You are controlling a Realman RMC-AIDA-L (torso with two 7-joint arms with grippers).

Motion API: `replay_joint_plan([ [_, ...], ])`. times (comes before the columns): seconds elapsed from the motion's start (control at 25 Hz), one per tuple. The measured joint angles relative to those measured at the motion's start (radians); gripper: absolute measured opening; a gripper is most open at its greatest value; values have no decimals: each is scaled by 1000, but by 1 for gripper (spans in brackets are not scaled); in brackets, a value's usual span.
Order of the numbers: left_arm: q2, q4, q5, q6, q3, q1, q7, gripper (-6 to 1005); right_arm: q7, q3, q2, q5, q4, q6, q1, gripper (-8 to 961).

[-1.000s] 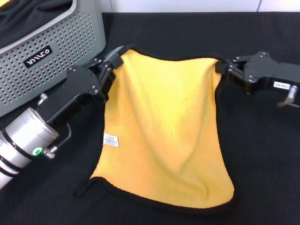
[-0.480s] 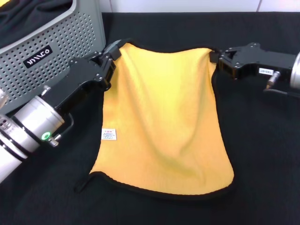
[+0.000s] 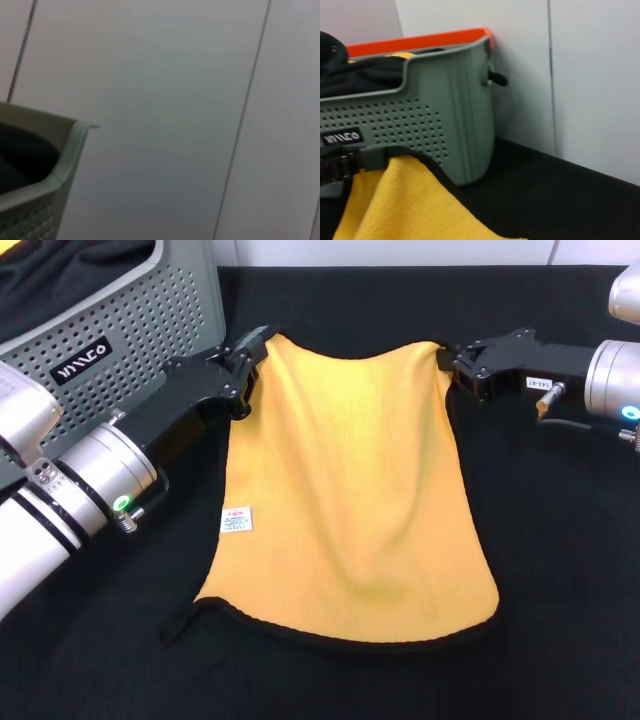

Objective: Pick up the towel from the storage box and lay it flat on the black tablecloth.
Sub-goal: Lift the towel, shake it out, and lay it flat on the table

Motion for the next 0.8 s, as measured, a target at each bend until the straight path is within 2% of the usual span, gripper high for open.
replay_joint_plan([
  [0.24,1,1,-40,-85,0,-11,2,45,7,-6,0,0,27,50,24,23],
  [0.8,0,-13,-45,-184,3,-50,1,45,15,-34,1,0,79,119,72,24],
])
